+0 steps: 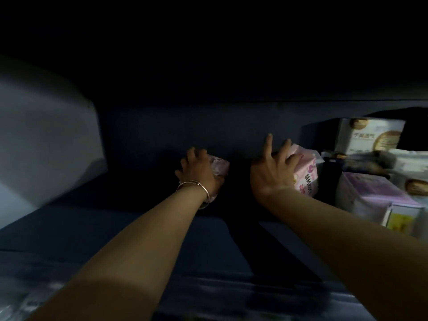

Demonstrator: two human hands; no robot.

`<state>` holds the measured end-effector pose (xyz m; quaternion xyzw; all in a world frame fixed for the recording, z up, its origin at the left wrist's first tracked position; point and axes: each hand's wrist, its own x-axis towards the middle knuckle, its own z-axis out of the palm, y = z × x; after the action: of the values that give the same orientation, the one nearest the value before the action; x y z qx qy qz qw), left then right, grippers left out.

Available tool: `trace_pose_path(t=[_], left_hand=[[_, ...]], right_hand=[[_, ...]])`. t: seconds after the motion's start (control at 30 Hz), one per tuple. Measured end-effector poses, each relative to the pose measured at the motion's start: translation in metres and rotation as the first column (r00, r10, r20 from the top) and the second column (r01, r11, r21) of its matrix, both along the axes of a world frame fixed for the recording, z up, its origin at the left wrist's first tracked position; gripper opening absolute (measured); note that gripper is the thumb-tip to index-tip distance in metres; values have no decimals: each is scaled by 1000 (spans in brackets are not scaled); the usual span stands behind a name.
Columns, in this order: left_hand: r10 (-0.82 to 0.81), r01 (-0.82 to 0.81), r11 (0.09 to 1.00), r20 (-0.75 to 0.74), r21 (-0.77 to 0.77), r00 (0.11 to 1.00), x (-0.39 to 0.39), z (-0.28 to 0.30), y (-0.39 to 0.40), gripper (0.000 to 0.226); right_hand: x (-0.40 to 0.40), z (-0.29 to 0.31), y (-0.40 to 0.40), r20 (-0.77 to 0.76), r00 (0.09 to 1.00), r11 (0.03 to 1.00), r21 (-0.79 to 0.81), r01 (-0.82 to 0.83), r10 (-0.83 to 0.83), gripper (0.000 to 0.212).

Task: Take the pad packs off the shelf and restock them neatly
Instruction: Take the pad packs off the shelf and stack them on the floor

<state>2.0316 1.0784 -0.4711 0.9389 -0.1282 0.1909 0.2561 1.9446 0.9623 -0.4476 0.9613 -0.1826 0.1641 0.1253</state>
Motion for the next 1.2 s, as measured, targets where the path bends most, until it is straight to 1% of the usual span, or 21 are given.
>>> trace_pose_path(t=[0.1, 0.17, 0.2, 0.27, 0.33, 0.4, 0.53, 0.57, 0.7, 0.73, 0.8, 0.9, 0.93, 1.0, 1.07, 1.2], left_hand=[[46, -27, 993, -167, 117, 985, -6, 12, -1, 89], [64, -10, 977, -249, 212, 966, -11, 18, -1, 88], [66, -4, 976, -279, 219, 958, -12, 20, 1, 90], [66, -12, 985, -317, 170, 946, -14, 20, 3, 96], [56, -19, 992, -301, 126, 952, -18, 17, 2, 97], [45, -16, 994, -272, 107, 961, -24, 16, -2, 96], [-44, 59, 997, -268, 46, 963, -29, 13, -10, 97], [-60, 76, 996, -278, 46, 959, -29, 13, -12, 97], [-56, 104, 983, -296, 150, 953, -27, 13, -16, 93], [-48, 104, 978, -296, 179, 954, -25, 13, -18, 91], [-24, 91, 971, -288, 221, 957, -23, 11, -22, 92], [-14, 87, 966, -283, 245, 959, -22, 11, -25, 90], [-17, 93, 963, -284, 255, 959, -22, 12, -25, 90], [-18, 99, 956, -282, 275, 959, -22, 13, -24, 89], [-15, 103, 948, -282, 301, 959, -21, 13, -24, 90], [-11, 109, 937, -284, 333, 959, -25, 12, -24, 89]], right_hand=[[-4, 4, -8, -52, 994, 994, 32, 103, -101, 45], [-6, 4, -16, -86, 990, 993, 41, 112, -109, 45], [-6, 4, -20, -98, 991, 993, 61, 102, -95, 45], [-8, 6, -27, -101, 993, 988, 135, 71, -58, 49], [-10, 10, -32, -77, 997, 975, 218, 35, -19, 57], [-14, 15, -35, -69, 997, 967, 251, 35, -18, 66], [-18, 21, -41, -178, 983, 960, 265, 96, -49, 87], [-20, 21, -42, -203, 978, 963, 253, 95, -43, 89], [-22, 17, -45, -189, 981, 992, 108, 58, -37, 79], [-21, 17, -44, -194, 980, 992, 115, 61, -37, 79], [-15, 18, -44, -226, 974, 976, 205, 66, -18, 81], [-5, 20, -48, -236, 972, 945, 321, 63, 16, 95], [-4, 21, -49, -221, 975, 934, 346, 87, -10, 100], [-4, 21, -51, -191, 978, 908, 390, 152, -81, 101], [-4, 20, -53, -188, 977, 911, 376, 166, -100, 95], [-5, 16, -56, -157, 983, 956, 264, 129, -89, 84]])
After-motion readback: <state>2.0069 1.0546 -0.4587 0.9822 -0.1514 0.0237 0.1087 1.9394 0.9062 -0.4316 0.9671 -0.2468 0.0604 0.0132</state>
